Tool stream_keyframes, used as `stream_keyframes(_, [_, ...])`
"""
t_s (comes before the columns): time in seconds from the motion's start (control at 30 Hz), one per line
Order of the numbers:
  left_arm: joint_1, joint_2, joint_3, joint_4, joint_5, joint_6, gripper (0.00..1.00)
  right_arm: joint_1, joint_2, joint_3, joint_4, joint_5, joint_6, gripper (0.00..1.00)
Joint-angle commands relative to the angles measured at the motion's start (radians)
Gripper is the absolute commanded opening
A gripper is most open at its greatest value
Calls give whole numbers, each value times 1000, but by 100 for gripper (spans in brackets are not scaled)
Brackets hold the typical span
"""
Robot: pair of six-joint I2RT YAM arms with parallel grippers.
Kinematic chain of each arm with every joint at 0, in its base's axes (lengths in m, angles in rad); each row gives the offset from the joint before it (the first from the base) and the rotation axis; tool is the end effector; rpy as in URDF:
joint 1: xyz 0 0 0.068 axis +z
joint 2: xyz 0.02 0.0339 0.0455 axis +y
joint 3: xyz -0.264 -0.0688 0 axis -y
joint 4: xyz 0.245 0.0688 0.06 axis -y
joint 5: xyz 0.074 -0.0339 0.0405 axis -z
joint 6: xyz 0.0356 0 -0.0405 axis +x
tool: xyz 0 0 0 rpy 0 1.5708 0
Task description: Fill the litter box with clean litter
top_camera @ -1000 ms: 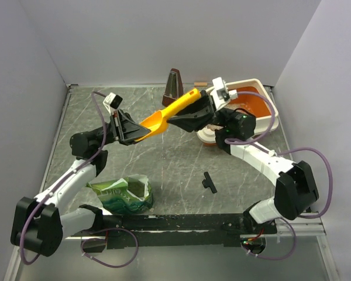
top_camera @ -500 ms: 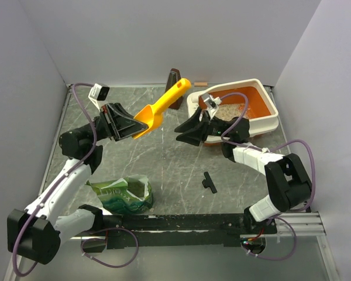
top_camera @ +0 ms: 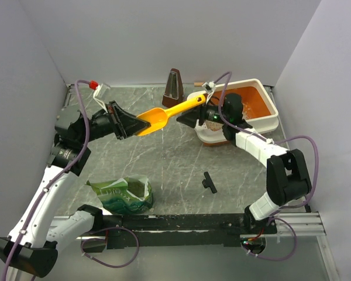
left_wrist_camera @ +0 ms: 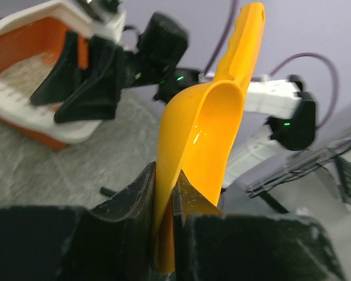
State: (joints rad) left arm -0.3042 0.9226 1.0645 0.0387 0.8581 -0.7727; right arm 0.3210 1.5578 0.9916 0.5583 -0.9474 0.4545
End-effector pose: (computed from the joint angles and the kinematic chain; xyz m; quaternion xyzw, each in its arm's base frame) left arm 0.1736 -0.0827 0.4355 0.1756 0.6407 -0.5869 0.4629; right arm 0.3233 0.1380 0.2959 -0.2784 0.6517 0.5368 0.4578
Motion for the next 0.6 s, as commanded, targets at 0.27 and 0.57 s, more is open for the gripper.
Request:
stream_keyframes(0.27, [7, -45, -35, -250, -176, 297, 1, 1, -192, 47, -598, 786, -301, 99])
stream_keyframes(0.57, [5, -50, -84, -227, -154, 326, 1, -3, -266, 155, -863, 854, -186, 99])
